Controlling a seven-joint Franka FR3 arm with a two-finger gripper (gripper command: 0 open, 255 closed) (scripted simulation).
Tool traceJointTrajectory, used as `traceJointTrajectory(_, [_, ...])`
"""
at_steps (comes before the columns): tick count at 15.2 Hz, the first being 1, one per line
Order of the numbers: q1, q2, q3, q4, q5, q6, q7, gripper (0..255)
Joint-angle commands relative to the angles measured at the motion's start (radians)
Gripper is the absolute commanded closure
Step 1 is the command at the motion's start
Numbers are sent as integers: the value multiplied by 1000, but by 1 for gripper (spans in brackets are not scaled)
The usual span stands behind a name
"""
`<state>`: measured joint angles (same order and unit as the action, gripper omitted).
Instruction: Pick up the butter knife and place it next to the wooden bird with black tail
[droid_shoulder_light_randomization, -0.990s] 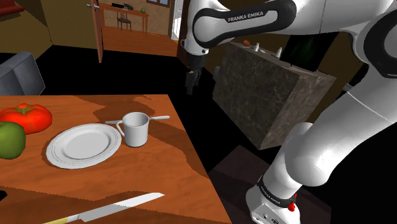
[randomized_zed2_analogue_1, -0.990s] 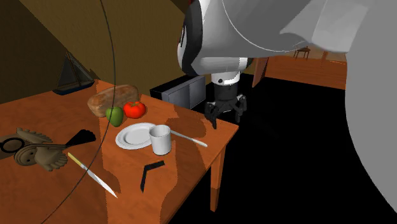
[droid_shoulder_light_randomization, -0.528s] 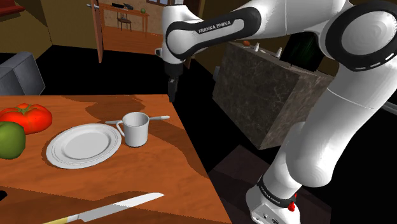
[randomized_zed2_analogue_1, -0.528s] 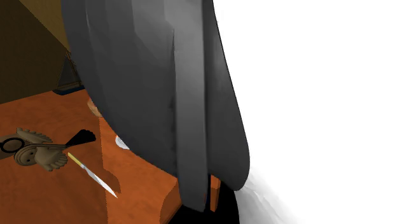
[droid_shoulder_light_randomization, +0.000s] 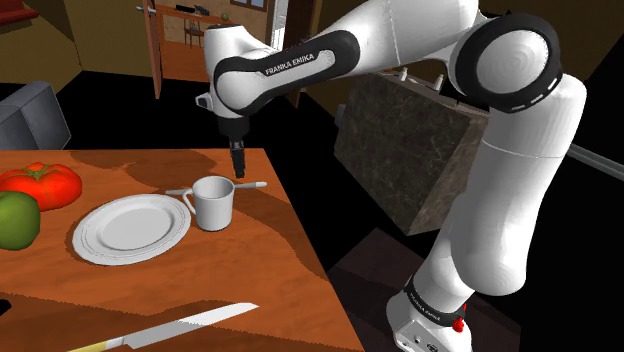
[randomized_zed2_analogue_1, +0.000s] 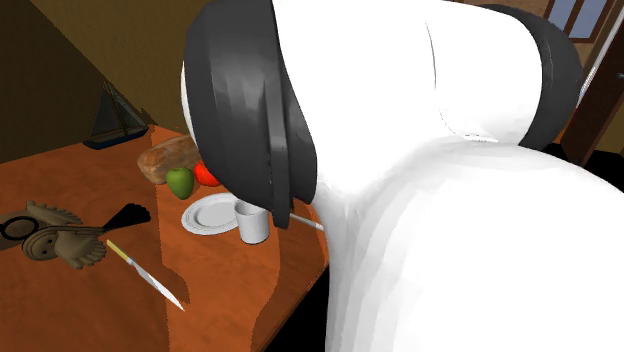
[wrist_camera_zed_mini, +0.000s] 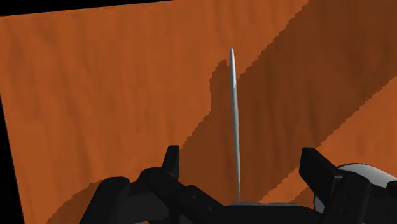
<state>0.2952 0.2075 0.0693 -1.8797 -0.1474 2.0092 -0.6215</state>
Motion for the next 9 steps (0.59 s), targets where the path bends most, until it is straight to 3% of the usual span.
traceJointTrajectory(1, [19, 52, 20, 37, -12, 9, -34, 0])
traceJointTrajectory(9, [15, 89, 14, -18, -23, 101, -29, 0])
